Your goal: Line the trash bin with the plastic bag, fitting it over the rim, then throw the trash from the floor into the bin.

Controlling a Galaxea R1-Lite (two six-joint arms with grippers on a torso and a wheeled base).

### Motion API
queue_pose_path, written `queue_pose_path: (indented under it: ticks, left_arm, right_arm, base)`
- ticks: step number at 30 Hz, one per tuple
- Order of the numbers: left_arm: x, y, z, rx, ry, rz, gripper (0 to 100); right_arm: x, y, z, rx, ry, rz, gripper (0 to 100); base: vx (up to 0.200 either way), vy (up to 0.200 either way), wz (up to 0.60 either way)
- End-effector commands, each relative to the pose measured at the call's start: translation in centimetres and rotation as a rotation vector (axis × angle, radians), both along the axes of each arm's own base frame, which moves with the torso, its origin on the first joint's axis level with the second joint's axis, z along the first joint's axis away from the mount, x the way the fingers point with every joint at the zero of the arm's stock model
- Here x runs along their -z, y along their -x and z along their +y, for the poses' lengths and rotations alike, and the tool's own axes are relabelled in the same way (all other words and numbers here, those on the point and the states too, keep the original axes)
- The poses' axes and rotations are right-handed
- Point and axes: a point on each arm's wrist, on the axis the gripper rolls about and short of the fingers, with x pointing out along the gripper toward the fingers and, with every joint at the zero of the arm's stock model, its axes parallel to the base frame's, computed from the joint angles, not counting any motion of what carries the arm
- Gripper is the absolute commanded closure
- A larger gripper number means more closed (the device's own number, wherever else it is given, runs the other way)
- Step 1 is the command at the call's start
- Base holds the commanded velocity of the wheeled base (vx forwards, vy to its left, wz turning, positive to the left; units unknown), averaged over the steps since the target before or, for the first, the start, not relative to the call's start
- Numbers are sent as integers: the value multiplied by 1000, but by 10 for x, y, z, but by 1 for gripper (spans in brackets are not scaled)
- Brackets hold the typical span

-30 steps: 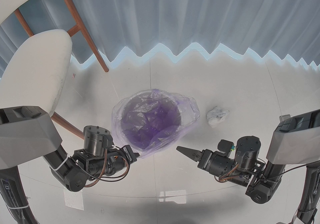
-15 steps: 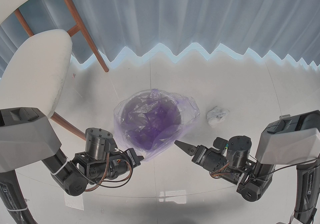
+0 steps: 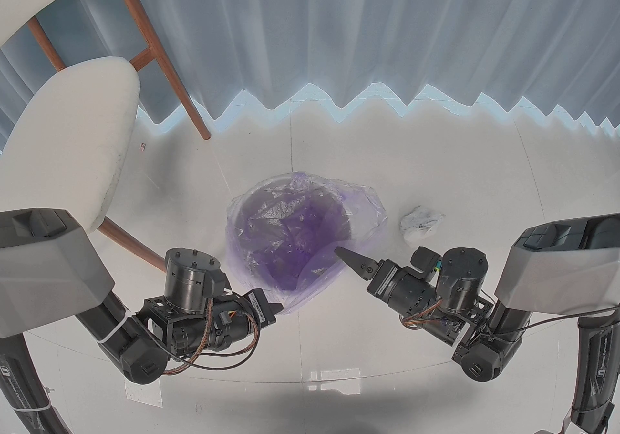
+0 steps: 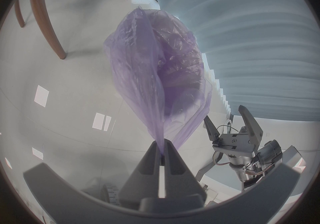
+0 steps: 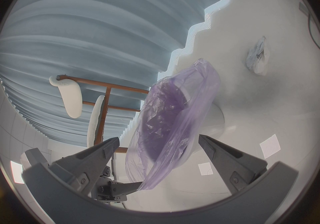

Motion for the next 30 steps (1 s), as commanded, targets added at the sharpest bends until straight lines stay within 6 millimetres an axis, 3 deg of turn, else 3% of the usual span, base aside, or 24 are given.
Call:
queue_pose_path:
  ticks: [1, 7, 12, 30]
  left_arm:
    - [-1, 1, -1, 4, 4, -5, 100]
    - [-4, 2, -3, 12, 7, -11, 100]
    - [-4, 2, -3, 12, 7, -11, 100]
    - [-4, 2, -3, 12, 7, -11, 100]
  right_arm:
    - [-3, -1, 3, -5, -12, -23, 0]
    - [5, 2, 13, -35, -10, -3, 0]
    - [14, -9, 22, 6, -13, -13, 0]
    - [17, -16, 22, 18, -27, -19, 0]
  base:
    - [0, 0, 0]
    - [0, 0, 0]
    - [0, 0, 0]
    - [0, 0, 0]
